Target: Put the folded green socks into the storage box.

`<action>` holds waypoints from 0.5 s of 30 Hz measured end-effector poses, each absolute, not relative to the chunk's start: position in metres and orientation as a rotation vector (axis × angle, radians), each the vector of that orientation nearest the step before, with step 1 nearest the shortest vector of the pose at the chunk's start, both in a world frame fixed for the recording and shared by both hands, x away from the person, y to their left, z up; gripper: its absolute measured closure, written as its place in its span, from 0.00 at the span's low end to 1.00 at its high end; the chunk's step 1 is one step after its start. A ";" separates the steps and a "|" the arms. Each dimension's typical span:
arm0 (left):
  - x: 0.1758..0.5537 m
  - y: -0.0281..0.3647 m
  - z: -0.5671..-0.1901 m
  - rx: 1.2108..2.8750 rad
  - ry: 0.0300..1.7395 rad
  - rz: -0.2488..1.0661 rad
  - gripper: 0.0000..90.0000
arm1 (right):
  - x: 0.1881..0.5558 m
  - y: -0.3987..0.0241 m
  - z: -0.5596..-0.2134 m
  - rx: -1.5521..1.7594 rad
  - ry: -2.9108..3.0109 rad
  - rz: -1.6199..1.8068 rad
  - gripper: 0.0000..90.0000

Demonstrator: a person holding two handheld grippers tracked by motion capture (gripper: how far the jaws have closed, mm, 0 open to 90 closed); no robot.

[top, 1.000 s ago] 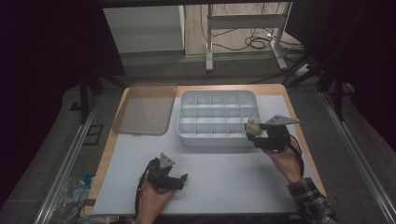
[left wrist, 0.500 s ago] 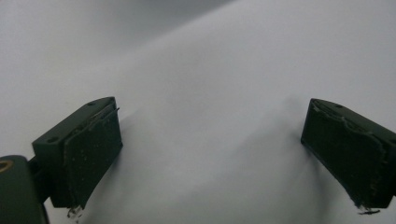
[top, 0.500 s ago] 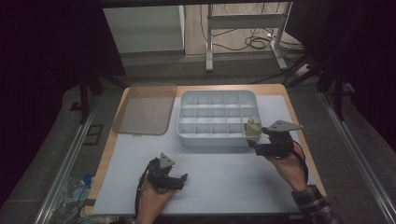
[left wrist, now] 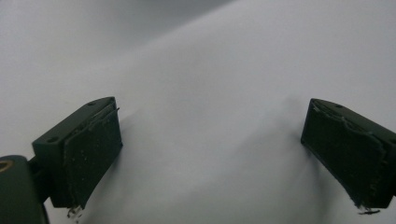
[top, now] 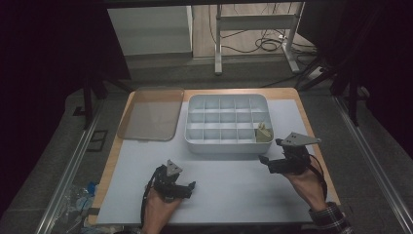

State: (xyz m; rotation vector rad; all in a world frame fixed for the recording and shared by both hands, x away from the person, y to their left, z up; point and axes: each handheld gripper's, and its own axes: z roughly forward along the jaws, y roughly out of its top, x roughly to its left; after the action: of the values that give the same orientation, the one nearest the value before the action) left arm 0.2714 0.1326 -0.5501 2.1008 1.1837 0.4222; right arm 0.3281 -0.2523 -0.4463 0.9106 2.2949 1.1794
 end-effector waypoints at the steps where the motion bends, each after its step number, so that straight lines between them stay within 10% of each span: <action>1: 0.271 0.133 -0.550 2.101 1.184 0.422 0.05 | 0.327 -0.252 -0.446 0.911 2.301 1.174 0.11; 15: 0.271 0.133 -0.550 2.100 1.184 0.423 0.05 | 0.306 -0.245 -0.457 0.889 2.371 1.131 0.04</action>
State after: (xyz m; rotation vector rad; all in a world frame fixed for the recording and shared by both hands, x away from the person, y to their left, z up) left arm 0.2713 0.1326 -0.5501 2.0997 1.1844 0.4231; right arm 0.3062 -0.2451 -0.4575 0.8890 2.3711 1.1314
